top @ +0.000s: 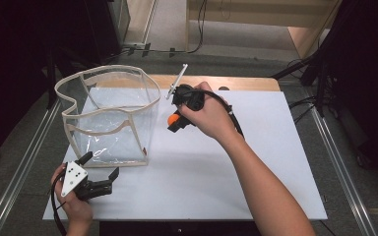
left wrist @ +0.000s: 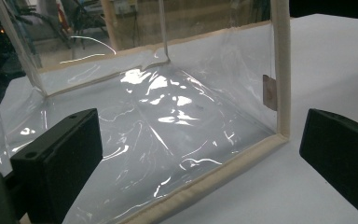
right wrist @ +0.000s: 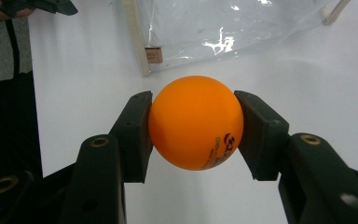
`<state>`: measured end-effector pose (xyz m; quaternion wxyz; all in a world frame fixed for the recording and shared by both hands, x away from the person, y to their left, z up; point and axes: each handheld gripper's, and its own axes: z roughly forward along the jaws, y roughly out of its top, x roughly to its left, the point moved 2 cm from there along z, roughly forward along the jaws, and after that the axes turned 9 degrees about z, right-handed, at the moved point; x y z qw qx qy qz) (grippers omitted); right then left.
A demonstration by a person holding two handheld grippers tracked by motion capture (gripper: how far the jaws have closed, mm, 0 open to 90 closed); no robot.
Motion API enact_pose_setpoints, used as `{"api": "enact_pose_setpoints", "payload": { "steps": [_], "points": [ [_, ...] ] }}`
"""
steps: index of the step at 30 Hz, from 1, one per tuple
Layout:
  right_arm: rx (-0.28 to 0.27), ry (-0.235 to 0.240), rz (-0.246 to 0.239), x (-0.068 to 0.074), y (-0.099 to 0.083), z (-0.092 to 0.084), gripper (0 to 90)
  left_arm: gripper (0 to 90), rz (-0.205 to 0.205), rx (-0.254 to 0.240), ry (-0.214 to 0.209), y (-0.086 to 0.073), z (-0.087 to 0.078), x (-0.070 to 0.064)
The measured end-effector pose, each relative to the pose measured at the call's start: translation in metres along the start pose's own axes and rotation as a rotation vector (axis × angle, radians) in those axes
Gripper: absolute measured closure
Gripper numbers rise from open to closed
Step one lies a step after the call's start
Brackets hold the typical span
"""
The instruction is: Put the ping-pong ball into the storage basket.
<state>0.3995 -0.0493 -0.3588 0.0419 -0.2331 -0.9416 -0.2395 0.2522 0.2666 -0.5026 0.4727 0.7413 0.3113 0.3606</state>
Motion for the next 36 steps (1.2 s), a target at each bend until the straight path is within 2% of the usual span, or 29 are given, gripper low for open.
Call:
{"api": "enact_pose_setpoints", "payload": {
  "steps": [36],
  "points": [
    [-0.020,-0.011,-0.018,-0.002,0.025,-0.023,47.6,0.0,-0.003,-0.002,0.001,0.000,0.000,0.000]
  ]
}}
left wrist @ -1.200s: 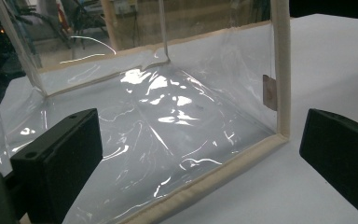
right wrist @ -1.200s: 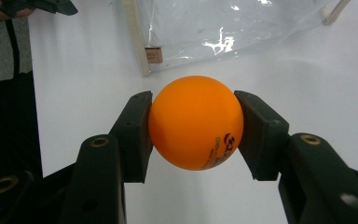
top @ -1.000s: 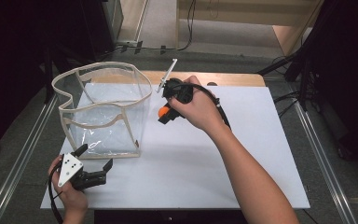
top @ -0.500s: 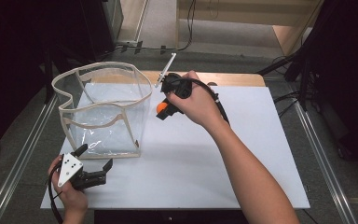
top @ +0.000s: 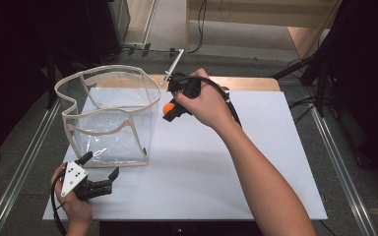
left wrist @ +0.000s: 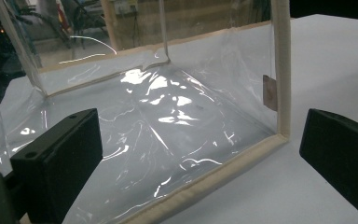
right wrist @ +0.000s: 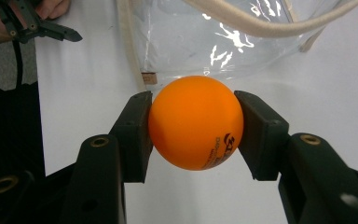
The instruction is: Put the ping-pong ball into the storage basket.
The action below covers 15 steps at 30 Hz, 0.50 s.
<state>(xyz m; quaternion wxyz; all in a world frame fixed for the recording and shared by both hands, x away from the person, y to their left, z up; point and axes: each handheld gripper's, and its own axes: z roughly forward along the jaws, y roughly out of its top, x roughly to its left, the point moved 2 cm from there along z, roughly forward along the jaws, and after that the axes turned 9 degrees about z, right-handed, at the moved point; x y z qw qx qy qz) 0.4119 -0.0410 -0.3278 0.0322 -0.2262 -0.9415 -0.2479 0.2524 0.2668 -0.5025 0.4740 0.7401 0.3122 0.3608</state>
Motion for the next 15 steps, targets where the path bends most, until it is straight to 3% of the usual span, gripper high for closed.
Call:
{"api": "enact_pose_setpoints", "payload": {
  "steps": [15],
  "points": [
    [-0.002,0.003,-0.011,0.002,0.014,-0.007,47.7,0.0,-0.005,-0.004,-0.001,0.000,0.000,0.000]
  ]
}}
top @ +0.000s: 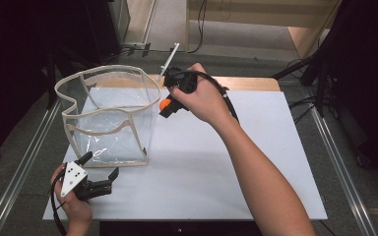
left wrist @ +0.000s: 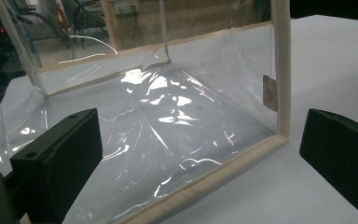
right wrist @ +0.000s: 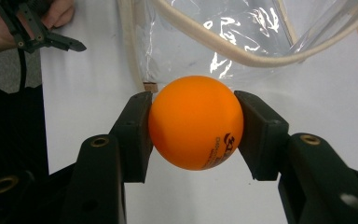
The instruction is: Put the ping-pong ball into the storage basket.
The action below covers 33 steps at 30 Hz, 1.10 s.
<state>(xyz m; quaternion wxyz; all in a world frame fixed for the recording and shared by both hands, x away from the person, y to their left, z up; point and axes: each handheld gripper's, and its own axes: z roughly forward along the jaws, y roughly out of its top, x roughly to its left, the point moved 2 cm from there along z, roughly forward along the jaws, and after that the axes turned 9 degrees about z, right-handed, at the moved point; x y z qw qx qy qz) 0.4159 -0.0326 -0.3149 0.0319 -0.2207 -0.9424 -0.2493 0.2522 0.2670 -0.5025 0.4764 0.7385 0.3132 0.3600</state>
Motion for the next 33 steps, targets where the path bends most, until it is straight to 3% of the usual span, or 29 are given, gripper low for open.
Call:
{"api": "enact_pose_setpoints", "payload": {
  "steps": [33],
  "points": [
    [-0.008,-0.011,-0.024,0.001,0.028,-0.015,47.7,0.0,0.004,0.001,-0.003,0.000,0.000,0.000]
  ]
}}
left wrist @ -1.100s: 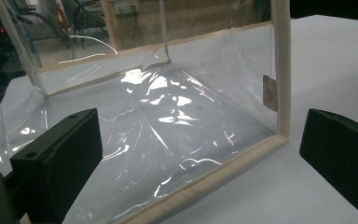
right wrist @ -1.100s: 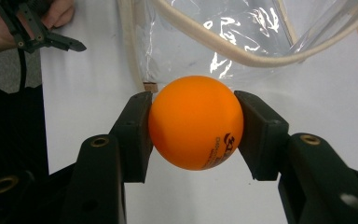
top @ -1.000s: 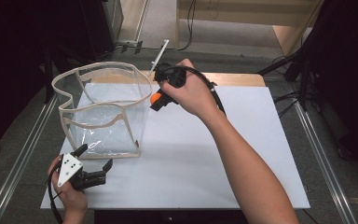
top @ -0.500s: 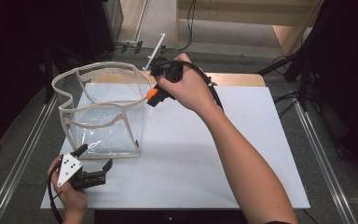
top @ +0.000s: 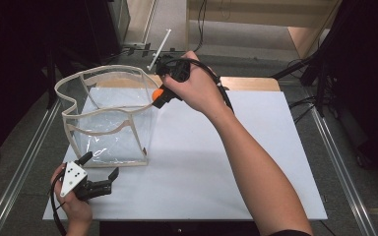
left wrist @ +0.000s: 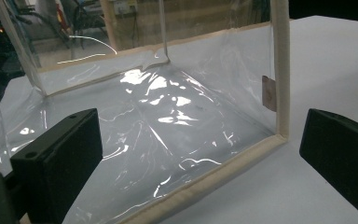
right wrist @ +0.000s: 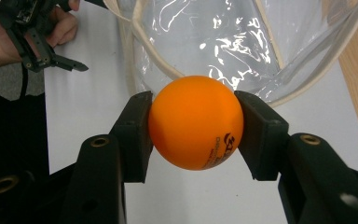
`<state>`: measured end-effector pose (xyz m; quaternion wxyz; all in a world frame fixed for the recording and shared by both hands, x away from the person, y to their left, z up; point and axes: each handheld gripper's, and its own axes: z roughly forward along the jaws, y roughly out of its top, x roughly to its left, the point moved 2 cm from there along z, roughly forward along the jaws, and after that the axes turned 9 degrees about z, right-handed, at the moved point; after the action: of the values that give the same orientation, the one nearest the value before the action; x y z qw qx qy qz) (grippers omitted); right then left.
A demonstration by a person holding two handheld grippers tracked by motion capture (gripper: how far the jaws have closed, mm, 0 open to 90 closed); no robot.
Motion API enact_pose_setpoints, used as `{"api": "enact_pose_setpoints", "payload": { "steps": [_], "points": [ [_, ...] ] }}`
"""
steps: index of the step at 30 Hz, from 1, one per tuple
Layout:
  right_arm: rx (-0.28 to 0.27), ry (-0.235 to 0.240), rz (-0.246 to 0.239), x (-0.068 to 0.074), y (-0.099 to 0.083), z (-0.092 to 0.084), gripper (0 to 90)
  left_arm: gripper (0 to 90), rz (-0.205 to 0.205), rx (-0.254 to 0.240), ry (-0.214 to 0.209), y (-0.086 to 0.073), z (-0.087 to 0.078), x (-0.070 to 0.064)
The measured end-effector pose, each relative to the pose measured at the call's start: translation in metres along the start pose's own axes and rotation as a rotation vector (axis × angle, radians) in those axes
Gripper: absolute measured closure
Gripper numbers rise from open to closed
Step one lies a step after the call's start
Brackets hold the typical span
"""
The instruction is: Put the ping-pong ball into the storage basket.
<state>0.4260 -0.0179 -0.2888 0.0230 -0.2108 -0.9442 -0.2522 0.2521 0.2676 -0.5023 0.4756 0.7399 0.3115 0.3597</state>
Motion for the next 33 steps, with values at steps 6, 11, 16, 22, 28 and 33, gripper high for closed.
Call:
{"api": "enact_pose_setpoints", "payload": {
  "steps": [6,11,16,22,28,33],
  "points": [
    [-0.001,0.002,0.006,-0.002,0.004,0.003,47.7,0.0,0.001,0.000,-0.001,0.000,0.000,0.000],
    [-0.003,0.007,0.007,-0.006,0.008,0.006,47.7,0.0,-0.001,0.001,-0.001,0.000,0.000,0.000],
    [-0.005,0.008,0.011,-0.006,0.012,0.009,47.7,0.0,-0.003,-0.001,-0.002,0.000,0.000,0.000],
    [-0.004,0.004,0.019,-0.009,0.016,0.014,47.7,0.0,-0.001,-0.001,-0.002,0.000,0.000,0.000],
    [-0.009,-0.006,0.040,-0.013,0.020,0.017,47.6,0.0,-0.004,-0.002,-0.004,0.000,0.000,0.000],
    [-0.007,-0.029,0.050,-0.015,0.023,0.022,47.6,0.0,-0.004,-0.002,-0.004,0.000,0.000,0.000]
  ]
}}
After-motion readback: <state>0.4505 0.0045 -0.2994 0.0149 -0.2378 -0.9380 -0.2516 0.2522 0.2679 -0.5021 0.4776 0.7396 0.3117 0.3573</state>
